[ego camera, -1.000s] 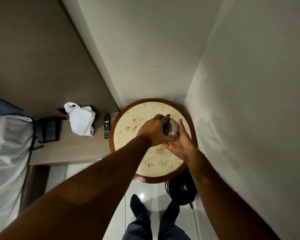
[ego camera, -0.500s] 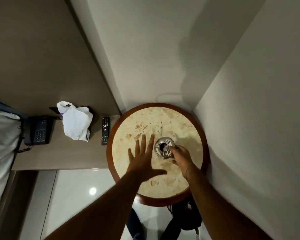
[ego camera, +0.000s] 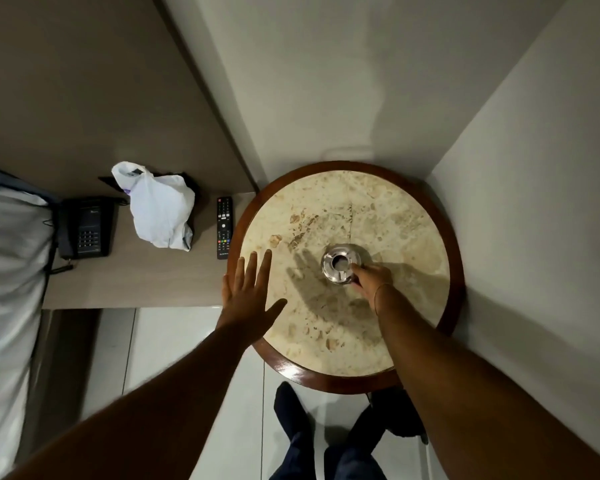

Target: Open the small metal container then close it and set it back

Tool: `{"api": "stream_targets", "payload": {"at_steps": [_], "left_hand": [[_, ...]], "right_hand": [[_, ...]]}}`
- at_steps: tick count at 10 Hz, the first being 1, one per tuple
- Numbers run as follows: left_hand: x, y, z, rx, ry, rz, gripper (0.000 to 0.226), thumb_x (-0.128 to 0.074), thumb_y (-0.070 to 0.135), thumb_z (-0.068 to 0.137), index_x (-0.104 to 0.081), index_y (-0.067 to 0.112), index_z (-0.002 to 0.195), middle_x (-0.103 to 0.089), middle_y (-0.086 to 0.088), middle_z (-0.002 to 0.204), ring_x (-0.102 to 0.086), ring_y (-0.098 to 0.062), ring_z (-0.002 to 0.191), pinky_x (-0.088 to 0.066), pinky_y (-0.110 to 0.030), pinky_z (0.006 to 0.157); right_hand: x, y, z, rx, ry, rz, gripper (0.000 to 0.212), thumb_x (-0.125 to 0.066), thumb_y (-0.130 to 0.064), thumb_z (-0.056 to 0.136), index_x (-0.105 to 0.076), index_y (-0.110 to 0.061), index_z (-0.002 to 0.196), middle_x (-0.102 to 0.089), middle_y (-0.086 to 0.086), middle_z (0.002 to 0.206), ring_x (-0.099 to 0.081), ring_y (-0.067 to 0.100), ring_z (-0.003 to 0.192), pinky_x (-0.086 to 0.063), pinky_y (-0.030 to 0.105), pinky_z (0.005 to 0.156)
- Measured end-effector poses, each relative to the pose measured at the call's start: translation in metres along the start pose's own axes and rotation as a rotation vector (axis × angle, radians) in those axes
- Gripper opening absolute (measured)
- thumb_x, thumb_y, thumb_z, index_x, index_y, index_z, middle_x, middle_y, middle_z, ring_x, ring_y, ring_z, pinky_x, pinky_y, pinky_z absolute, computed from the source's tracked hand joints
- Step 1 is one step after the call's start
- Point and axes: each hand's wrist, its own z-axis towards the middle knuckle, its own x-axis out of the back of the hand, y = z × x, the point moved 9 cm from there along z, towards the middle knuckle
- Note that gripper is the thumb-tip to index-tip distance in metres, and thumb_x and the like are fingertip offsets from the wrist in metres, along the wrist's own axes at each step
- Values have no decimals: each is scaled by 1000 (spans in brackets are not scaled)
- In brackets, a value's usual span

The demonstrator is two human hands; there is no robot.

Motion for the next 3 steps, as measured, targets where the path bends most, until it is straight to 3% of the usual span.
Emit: {"api": "stream_targets", "payload": {"at_steps": [1,2,3], "left_hand": [[1,4,-1,20,21,36,95,-45,61,106,23,36,167,18,-3,179,20,-28,163,10,-54,127],[9,6,-1,82,78,139,87,-34,64,107,19,33,169,9,-6,180,10,-32,165,-1,-52,131],[41,13,-5,129,153,163,83,-26,67,107,11,29,171,6,-7,180,9,-31,166,-2,-50,132]], "right_hand": [[6,1,-3,-8,-4,-77,24,-74,-5,98,-72,7,119,-71,26,123,-70,35,110,-57,53,113],[19,4,0,-21,65,-136,28,-78,-7,96,-75,8,119,-77,27,117,-76,35,104,-60,31,104],[27,-11,-29,-1,104,-253,25,-72,-22,102,-72,-4,120,-73,24,134,-71,26,107,-56,22,91]]}}
